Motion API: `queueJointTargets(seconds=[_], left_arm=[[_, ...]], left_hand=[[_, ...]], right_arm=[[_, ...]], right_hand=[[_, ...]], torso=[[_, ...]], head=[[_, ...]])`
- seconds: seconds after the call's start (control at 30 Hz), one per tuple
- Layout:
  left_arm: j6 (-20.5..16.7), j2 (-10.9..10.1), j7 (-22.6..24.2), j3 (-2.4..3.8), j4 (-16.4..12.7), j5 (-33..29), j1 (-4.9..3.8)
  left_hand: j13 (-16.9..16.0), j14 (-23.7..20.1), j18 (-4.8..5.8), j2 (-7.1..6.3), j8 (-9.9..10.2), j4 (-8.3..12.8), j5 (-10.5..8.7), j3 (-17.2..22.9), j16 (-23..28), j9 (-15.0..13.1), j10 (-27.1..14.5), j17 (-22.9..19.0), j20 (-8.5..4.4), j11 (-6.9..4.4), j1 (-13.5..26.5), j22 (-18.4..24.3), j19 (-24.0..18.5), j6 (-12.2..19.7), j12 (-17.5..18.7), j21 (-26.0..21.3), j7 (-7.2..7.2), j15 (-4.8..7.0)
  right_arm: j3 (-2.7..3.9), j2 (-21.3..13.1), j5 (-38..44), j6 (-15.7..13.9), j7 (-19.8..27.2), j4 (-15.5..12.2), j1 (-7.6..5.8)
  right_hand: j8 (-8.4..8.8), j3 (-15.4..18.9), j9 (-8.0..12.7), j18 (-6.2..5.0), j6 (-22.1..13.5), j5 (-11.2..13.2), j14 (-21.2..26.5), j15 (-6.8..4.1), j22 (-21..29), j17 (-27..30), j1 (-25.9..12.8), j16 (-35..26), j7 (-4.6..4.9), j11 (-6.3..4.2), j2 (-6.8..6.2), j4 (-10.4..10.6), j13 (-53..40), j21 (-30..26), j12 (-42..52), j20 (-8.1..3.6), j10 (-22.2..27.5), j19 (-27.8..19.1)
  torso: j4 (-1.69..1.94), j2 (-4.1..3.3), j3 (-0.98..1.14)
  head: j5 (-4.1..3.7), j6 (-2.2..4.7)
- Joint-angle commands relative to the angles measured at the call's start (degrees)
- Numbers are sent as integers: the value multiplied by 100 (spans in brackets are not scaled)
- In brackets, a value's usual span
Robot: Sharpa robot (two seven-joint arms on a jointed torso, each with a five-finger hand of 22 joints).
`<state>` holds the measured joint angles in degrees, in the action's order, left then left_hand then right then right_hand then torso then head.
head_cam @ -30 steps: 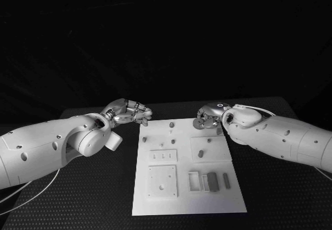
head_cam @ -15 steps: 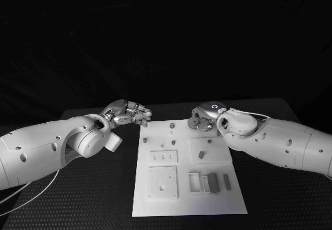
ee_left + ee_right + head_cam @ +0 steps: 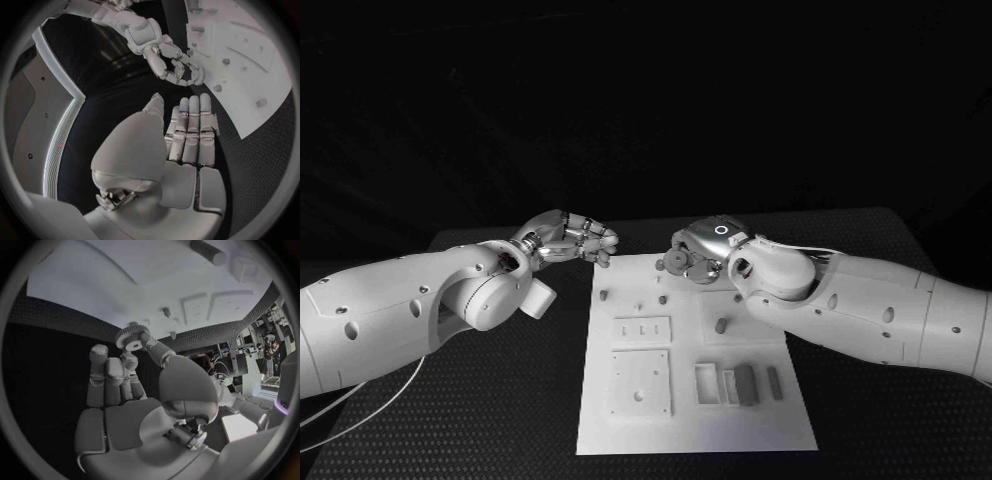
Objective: Assemble the parts on the task board
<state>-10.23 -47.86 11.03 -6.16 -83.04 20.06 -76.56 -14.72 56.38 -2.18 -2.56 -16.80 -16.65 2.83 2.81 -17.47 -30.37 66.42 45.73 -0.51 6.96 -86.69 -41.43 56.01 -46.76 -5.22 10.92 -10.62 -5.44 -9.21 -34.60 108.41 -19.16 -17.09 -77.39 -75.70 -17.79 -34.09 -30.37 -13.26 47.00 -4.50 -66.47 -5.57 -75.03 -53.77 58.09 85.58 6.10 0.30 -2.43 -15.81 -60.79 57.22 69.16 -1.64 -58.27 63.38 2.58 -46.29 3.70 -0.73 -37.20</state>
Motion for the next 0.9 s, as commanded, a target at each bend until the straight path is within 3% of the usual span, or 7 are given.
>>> queueJointTargets(seconds=[0.03,0.3,0.47,0.7,0.9], left_arm=[[42,15,52,5,-22,-29,-7],[53,46,51,5,14,-29,-7],[63,63,54,6,18,-29,-7],[59,53,49,6,18,-29,-8],[63,60,47,6,11,-29,-10]], left_hand=[[-6,26,-106,-42,17,-1,1,29,20,-6,-10,8,39,15,25,-10,5,2,32,-22,-13,-17],[-10,27,-107,-42,17,-1,1,30,23,-7,-9,12,39,15,24,-12,5,2,35,-23,-12,-17],[-11,28,-107,-41,18,-1,1,31,25,-8,-8,14,39,15,24,-12,5,2,37,-24,-12,-17],[-14,29,-107,-41,18,-1,1,31,28,-9,-8,16,39,15,24,-14,6,2,40,-25,-11,-17],[-16,29,-107,-41,19,-1,1,32,30,-10,-7,19,39,15,24,-15,5,2,42,-26,-11,-17]], right_arm=[[-27,107,351,-71,-117,31,1],[-118,424,340,-18,-74,309,63],[-122,514,336,-2,-56,421,132],[-123,555,333,8,-53,407,139],[-123,622,321,36,-37,440,139]], right_hand=[[7,-11,5,-174,952,-8,-38,6,-47,9,2,-27,44,-1,-69,27,8,-10,28,-1,-23,31],[11,-15,8,-174,953,-7,-51,4,-44,13,-2,-33,44,-2,-88,38,21,-15,25,-6,-34,42],[14,-18,9,-174,951,-7,-55,4,-44,13,0,-34,44,-2,-93,38,24,-18,24,-8,-37,45],[18,-22,11,-174,949,-8,-55,3,-43,20,3,-38,45,-1,-96,40,28,-20,23,-11,-39,48],[21,-24,13,-174,946,-7,-55,4,-43,26,4,-40,46,-1,-102,40,32,-23,22,-12,-41,50]], torso=[[9,-7,-4],[34,-14,-8],[31,-17,-8],[9,-8,-3],[15,-10,2]], head=[[1,12],[8,4],[21,-7],[54,-33],[60,-34]])
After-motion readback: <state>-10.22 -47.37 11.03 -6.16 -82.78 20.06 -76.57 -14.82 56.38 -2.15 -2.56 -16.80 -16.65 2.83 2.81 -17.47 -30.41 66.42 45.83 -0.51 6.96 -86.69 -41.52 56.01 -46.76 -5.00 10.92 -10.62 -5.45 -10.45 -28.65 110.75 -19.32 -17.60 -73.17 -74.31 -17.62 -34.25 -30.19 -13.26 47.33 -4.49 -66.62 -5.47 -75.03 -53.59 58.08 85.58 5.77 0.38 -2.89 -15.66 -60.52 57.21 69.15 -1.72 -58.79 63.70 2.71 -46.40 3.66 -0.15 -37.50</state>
